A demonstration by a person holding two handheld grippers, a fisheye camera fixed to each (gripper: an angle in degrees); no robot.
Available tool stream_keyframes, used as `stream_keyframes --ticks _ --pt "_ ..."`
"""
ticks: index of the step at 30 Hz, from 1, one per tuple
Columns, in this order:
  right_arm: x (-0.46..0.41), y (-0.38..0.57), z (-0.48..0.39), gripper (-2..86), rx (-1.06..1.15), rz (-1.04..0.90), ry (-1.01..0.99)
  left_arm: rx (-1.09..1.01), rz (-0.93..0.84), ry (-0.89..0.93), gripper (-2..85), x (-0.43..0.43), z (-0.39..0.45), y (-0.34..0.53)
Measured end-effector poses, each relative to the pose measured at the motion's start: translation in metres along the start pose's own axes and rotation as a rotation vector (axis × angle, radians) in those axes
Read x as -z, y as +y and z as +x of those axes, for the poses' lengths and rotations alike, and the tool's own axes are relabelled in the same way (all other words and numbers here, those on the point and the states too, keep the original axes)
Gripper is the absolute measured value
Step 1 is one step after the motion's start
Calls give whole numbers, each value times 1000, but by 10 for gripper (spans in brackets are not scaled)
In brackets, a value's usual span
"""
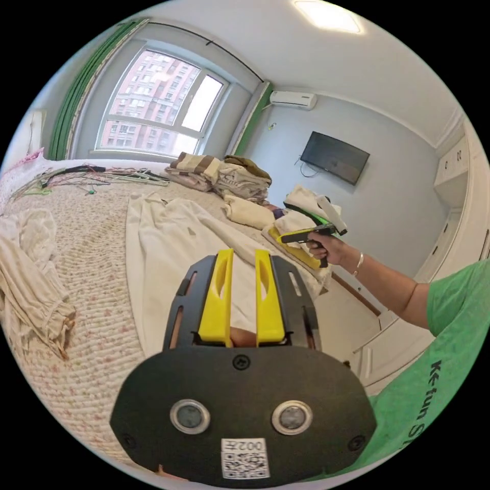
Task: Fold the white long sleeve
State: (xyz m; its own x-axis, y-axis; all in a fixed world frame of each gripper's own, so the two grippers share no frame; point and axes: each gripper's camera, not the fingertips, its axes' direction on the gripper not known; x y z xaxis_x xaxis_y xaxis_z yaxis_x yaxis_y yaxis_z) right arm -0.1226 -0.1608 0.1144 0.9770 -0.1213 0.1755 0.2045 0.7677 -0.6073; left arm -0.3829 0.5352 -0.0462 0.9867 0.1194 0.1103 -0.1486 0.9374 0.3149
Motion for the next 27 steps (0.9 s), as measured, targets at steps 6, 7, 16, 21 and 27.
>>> stream_keyframes --ticks 6,7,16,21,27 --pt "-4 82 18 124 -37 23 5 -277 -189 -221 80 -106 119 83" --pt "-5 88 20 127 -38 22 8 -358 -209 -285 82 -124 139 101" --pt "-27 155 48 127 -107 -1 -88 -552 -401 -600 72 -235 197 162" --pt "-20 184 61 50 -75 11 -170 -511 -402 -610 59 -241 195 174" --pt "35 200 86 4 -157 204 -19 -465 -351 -605 -5 -228 186 177"
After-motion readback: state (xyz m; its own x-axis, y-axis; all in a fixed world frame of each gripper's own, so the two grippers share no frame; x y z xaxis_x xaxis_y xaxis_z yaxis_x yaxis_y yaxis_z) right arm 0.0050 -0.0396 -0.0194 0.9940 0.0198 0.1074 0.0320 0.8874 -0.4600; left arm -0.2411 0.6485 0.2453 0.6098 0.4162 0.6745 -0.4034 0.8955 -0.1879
